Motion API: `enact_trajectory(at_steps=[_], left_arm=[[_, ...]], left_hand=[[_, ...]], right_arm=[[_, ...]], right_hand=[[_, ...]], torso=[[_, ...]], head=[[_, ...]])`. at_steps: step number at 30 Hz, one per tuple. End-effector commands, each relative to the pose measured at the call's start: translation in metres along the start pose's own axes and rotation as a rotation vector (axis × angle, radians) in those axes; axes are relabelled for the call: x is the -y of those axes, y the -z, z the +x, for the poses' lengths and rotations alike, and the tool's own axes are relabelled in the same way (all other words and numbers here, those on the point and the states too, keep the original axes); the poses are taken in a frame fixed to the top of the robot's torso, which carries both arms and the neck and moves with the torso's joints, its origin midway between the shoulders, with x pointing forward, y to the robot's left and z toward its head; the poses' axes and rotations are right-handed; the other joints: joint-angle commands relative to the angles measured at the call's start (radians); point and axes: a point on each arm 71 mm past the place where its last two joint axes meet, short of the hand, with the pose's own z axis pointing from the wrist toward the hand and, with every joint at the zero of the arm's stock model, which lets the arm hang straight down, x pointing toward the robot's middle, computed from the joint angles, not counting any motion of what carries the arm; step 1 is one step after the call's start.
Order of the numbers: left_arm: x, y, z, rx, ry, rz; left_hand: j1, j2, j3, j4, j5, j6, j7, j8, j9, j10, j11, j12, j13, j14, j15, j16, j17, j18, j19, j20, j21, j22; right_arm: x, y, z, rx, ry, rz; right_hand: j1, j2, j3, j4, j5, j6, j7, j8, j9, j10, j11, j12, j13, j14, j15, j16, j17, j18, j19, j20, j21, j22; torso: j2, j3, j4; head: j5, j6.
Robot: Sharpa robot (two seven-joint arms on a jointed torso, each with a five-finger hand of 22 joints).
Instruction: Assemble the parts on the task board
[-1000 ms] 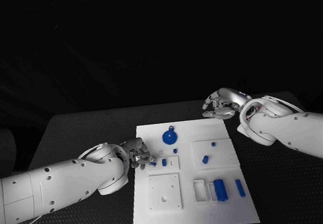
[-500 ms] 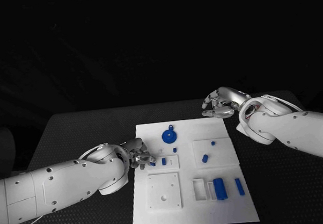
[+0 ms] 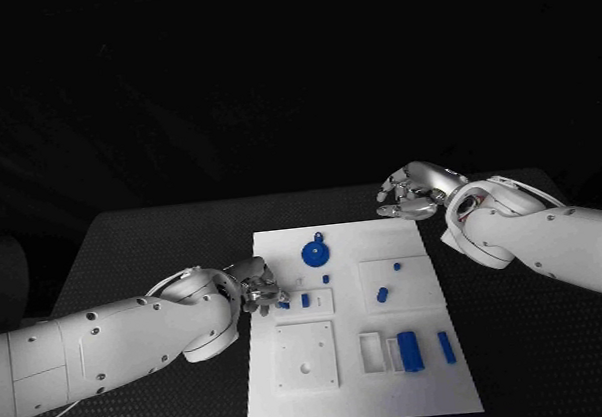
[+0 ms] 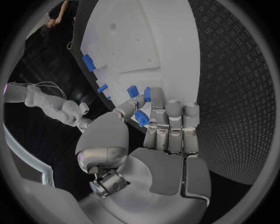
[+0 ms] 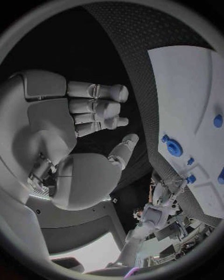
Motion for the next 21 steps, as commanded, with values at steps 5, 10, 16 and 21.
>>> enact_trajectory(at_steps=[5, 10, 16, 21], left_arm=[[-0.0011, 0.0002, 0.0030, -0.021, -0.025, -0.001], [0.0004, 0.0000, 0.0039, -0.026, -0.027, 0.002], [0.0028, -0.0004, 0.0057, -0.041, -0.029, 0.009], [0.0049, -0.0010, 0.0067, -0.047, -0.029, 0.015]], left_hand=[[0.015, 0.004, 0.025, -0.018, 0.005, 0.046, -0.040, 0.002, 0.022, 0.057, -0.064, 0.004, 0.002, 0.064, -0.070, 0.006, 0.001, 0.019, 0.007, -0.133, 0.007, -0.002], [0.015, 0.004, 0.025, -0.018, 0.005, 0.046, -0.040, 0.002, 0.022, 0.057, -0.064, 0.004, 0.002, 0.064, -0.070, 0.006, 0.001, 0.019, 0.007, -0.133, 0.007, -0.002], [0.014, 0.001, 0.024, -0.017, 0.005, 0.047, -0.040, 0.002, 0.022, 0.056, -0.064, 0.005, 0.003, 0.064, -0.070, 0.006, 0.001, 0.019, 0.007, -0.133, 0.008, -0.002], [0.004, -0.008, 0.016, -0.007, -0.012, 0.058, -0.042, 0.005, 0.021, 0.062, -0.064, 0.017, 0.010, 0.068, -0.071, 0.013, 0.006, 0.019, 0.007, -0.133, 0.012, -0.004]], right_arm=[[-0.0005, 0.0002, 0.0006, -0.011, 0.001, -0.008], [-0.0010, 0.0002, 0.0008, -0.011, 0.001, -0.009], [-0.0011, 0.0002, 0.0010, -0.012, 0.001, -0.009], [-0.0013, 0.0001, 0.0011, -0.012, 0.001, -0.010]], right_hand=[[-0.012, 0.000, -0.003, 0.003, 0.006, 0.005, 0.010, -0.007, -0.001, -0.007, 0.001, -0.004, -0.002, -0.003, 0.001, -0.006, 0.000, 0.039, -0.002, -0.002, -0.007, 0.013], [-0.012, 0.000, -0.003, 0.003, 0.006, 0.005, 0.010, -0.007, -0.001, -0.007, 0.001, -0.004, -0.002, -0.003, 0.001, -0.006, 0.000, 0.039, -0.002, -0.003, -0.007, 0.013], [-0.012, 0.000, -0.003, 0.003, 0.007, 0.005, 0.010, -0.007, -0.001, -0.007, 0.001, -0.004, -0.002, -0.003, 0.001, -0.006, 0.000, 0.039, -0.002, -0.003, -0.007, 0.013], [-0.012, 0.000, -0.003, 0.003, 0.007, 0.005, 0.009, -0.007, -0.001, -0.007, 0.001, -0.004, -0.002, -0.003, 0.001, -0.006, 0.000, 0.039, -0.002, -0.003, -0.007, 0.013]], torso=[[0.000, 0.0001, 0.0008], [0.000, 0.0000, 0.0005], [0.000, 0.0005, 0.0001], [0.000, 0.0012, 0.0001]], head=[[-0.001, -0.001], [-0.001, 0.000], [0.001, -0.002], [0.002, 0.000]])
